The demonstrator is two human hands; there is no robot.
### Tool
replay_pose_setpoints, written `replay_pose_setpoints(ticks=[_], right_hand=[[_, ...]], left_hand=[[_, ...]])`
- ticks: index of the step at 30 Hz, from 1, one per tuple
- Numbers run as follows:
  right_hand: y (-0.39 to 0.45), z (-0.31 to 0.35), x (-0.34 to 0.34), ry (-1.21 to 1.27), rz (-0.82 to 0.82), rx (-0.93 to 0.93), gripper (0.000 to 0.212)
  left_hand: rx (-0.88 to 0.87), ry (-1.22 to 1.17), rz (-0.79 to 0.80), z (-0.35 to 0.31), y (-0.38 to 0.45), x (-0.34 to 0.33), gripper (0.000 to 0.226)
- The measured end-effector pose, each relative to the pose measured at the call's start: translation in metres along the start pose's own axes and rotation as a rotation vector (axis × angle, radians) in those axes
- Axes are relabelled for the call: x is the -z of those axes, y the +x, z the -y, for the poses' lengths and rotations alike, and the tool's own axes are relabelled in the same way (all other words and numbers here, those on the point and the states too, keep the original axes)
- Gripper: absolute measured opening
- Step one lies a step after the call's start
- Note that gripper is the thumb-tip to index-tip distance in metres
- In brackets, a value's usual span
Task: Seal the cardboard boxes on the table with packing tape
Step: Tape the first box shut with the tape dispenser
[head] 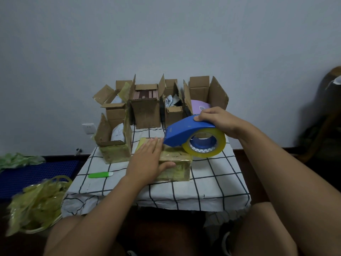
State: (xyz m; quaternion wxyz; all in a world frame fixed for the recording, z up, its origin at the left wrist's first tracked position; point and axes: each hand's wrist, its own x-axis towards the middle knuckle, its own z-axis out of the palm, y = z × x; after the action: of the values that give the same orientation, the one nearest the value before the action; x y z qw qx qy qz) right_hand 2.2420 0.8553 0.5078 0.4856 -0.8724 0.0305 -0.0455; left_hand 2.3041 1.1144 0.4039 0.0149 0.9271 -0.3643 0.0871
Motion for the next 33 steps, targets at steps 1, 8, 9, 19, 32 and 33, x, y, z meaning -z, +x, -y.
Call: replay_pose_setpoints(ticks=[1,8,9,19,32,33], right_hand=[[-0.001,0.001,0.0,-0.001,0.014,0.005,0.025],[-0.023,-0.026,0.018,0.07,-0.01,-0.05,0.023],[-0.026,-0.027,0.018,0.055,-0.019,-0.037,0.022],[-0.038,-0.035,0.015,-0.039,0.04,0.072,0.021],[-0.042,-0.039,0.018,-0.038,0.114,0.0,0.045],[-0.042,-0.039,0.018,-0.045,0.117,-0.001,0.047]], left_hand=[[-0.006,-0.015,0.005,0.003,0.0,-0.001,0.112],[0.007,-0.077,0.06,0.005,-0.003,0.003,0.096],[0.01,-0.077,0.068,0.004,-0.004,0.004,0.094],[0.014,-0.065,0.103,0.003,-0.001,0.01,0.082],[0.027,-0.061,0.073,-0.012,0.008,0.016,0.082],[0.009,-0.058,0.053,-0.018,0.01,0.017,0.087]])
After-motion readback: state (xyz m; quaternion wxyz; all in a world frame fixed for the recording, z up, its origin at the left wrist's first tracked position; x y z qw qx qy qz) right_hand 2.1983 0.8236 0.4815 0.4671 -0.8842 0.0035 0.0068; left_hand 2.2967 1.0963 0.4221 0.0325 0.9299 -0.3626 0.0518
